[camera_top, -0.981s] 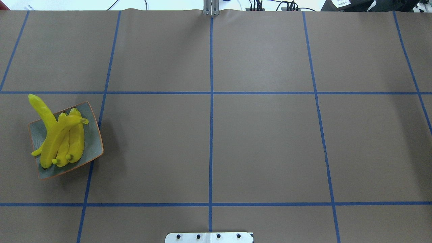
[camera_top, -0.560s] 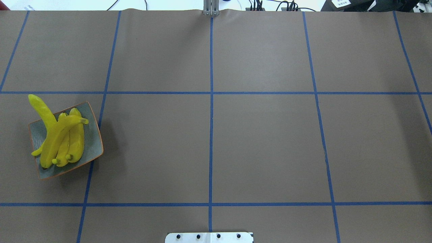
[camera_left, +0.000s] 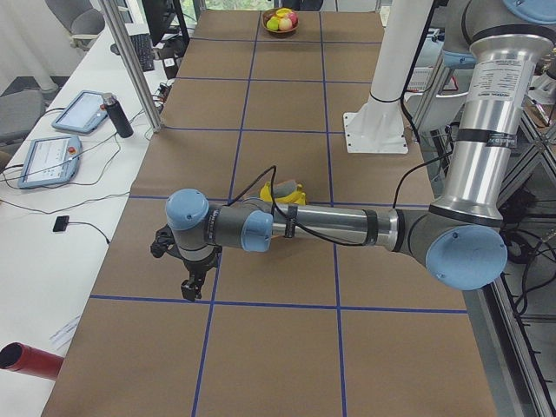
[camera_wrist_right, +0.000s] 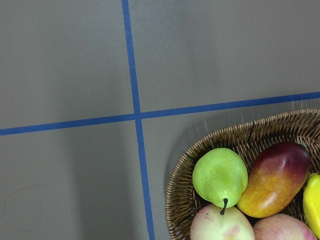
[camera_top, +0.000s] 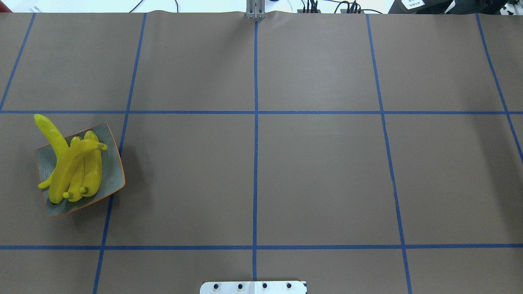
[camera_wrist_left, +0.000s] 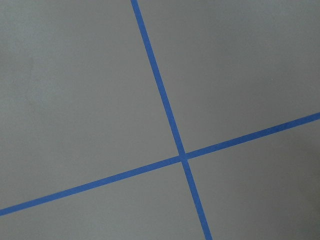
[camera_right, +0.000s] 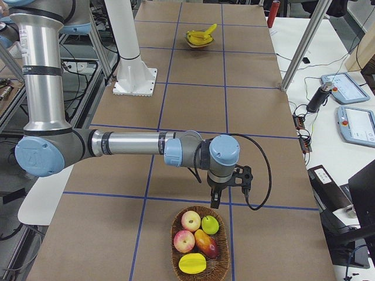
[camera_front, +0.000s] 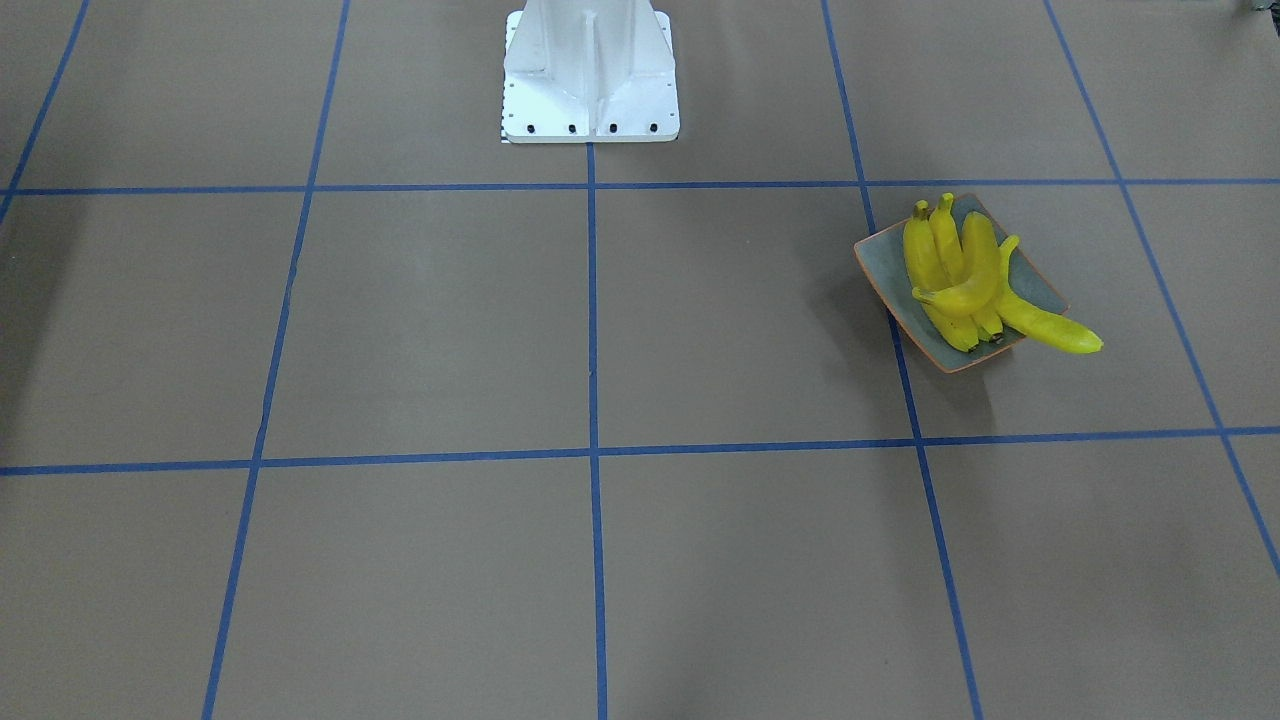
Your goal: Transfer all bananas from basket to plate
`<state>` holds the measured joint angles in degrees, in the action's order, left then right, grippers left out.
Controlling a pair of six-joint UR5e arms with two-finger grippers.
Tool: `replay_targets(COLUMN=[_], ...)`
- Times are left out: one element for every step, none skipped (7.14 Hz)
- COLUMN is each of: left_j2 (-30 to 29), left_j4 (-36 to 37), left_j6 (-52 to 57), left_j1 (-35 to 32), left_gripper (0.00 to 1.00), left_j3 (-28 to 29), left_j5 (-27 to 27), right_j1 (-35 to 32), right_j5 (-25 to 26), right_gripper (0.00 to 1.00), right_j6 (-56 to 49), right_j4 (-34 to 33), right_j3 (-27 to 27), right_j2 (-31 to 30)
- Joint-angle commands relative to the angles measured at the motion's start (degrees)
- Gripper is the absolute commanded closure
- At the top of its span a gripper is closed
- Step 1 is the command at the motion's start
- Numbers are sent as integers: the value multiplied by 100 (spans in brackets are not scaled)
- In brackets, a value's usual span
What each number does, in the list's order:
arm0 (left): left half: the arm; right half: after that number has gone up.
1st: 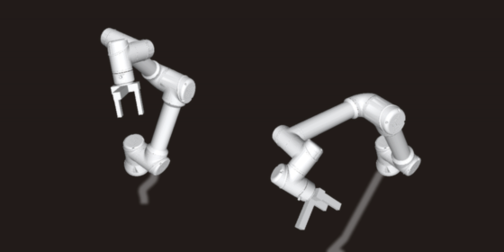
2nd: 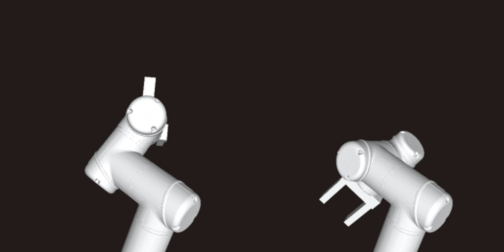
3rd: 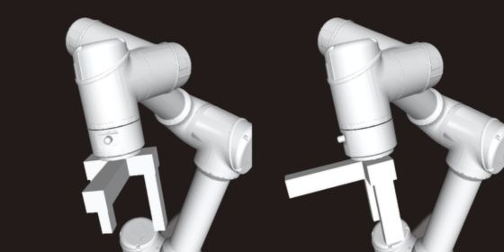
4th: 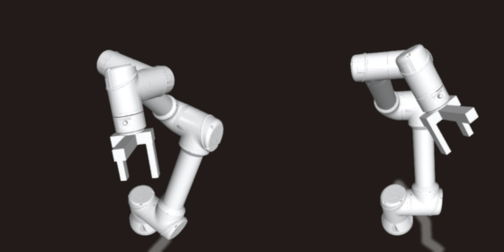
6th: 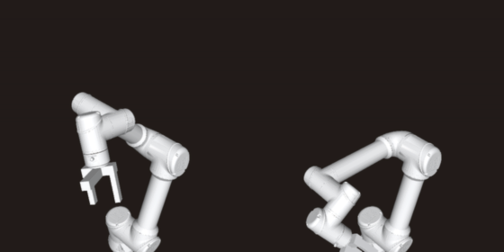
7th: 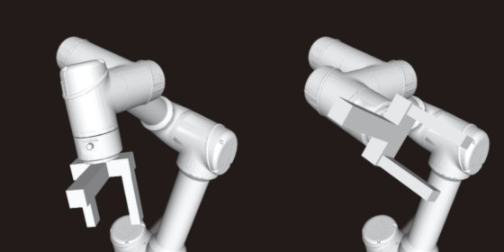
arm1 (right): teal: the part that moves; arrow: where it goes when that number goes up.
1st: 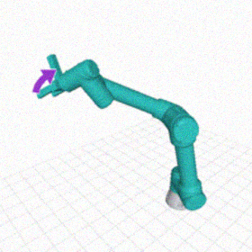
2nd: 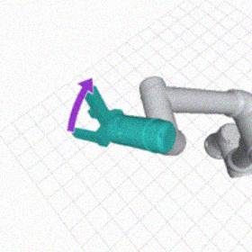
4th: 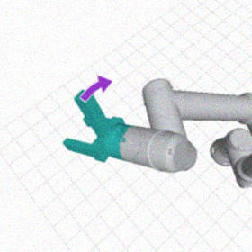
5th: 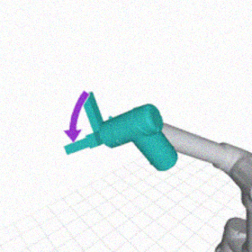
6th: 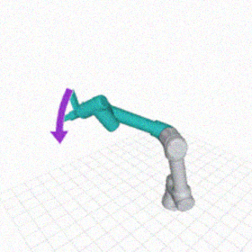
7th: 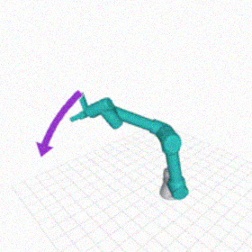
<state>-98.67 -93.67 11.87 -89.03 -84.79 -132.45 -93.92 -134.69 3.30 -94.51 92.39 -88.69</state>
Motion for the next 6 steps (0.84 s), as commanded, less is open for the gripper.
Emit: replay_targets(left_j2=[24,24,24,24,24,24], left_j4=[-3,-3,-3,-3,-3,-3], left_j6=[0,0,0,0,0,0], left_j1=[0,0,0,0,0,0], left_gripper=[0,0,0,0,0,0], left_j3=[-2,-3,6,6,6,6], left_j5=[0,0,0,0,0,0], right_j1=[23,23,23,23,23,23], right_j5=[-13,-22,-22,-22,-22,-22], right_gripper=[0,0,1,1,1,0], right_j6=[12,4,4,4,4,4], right_j4=[-6,2,2,2,11,11], right_j3=[43,43,43,43,34,34], right_j2=[-43,-78,-79,-79,-79,-87])
